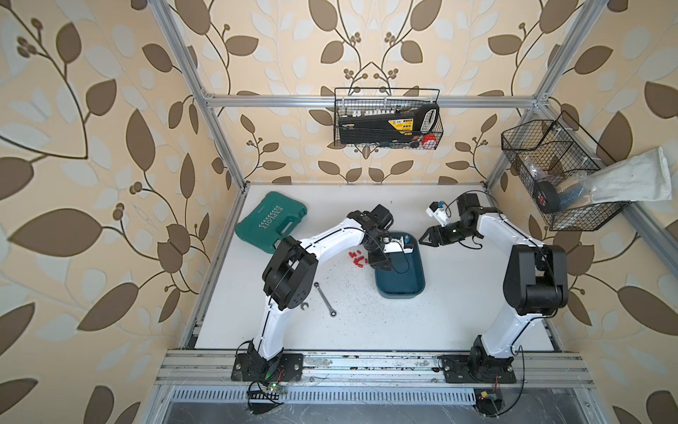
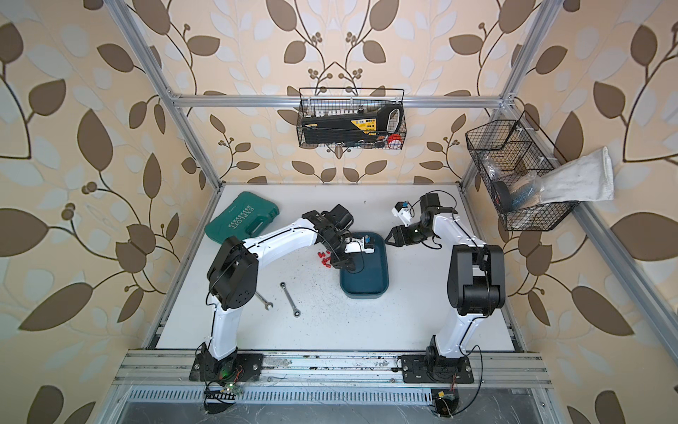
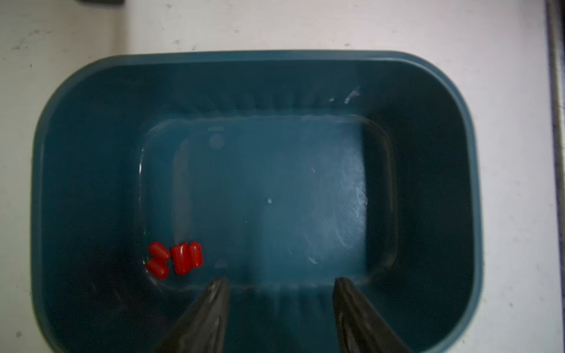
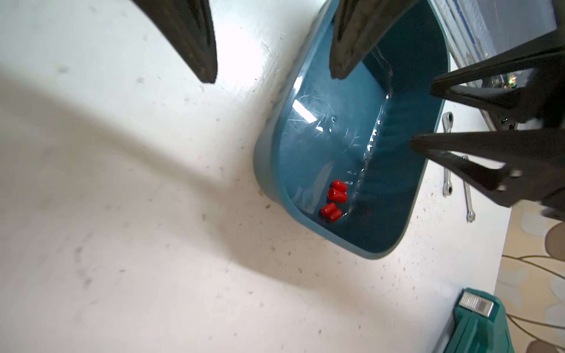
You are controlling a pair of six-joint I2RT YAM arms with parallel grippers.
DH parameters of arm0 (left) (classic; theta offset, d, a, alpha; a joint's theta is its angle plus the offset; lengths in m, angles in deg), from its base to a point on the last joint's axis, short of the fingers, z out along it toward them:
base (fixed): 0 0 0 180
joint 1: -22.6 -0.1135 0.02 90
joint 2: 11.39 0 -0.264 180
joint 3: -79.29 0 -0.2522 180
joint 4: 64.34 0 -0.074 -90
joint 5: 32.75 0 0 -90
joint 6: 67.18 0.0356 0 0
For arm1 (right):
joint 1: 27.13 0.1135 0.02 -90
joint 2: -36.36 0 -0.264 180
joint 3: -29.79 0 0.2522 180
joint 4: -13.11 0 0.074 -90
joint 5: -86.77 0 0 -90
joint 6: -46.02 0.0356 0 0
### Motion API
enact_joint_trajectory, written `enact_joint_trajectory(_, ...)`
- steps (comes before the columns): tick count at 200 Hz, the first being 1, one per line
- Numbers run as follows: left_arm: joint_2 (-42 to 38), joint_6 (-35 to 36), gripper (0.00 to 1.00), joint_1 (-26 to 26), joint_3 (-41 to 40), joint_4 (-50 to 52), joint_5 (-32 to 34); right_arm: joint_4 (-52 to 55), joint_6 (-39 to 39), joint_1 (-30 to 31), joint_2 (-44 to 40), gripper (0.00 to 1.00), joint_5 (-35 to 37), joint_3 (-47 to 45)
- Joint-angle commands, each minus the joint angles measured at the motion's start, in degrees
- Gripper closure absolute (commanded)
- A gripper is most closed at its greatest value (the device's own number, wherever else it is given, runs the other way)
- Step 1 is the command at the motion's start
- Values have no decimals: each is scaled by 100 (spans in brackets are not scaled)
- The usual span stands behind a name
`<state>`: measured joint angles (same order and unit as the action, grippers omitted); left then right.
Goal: Take the screw protection sleeves out of the storage box
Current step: Pick up the screw protection sleeve from the storage box.
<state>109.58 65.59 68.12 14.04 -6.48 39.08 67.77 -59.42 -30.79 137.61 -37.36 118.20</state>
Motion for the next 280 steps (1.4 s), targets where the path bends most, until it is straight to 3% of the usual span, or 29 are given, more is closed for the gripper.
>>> enact_joint_trajectory(1,409,-358,49,36,682,419,523,-118,70,-124,-250,38,-47,-216)
enact_joint_trajectory(81,1646,-704,61,106,2414,1485,1250,-341,17,-350,-537,38,20,-467)
enact_joint_trajectory(280,2452,-452,65,212,2803,2015,2088,-365,-18,-425,-540,39,-149,-526)
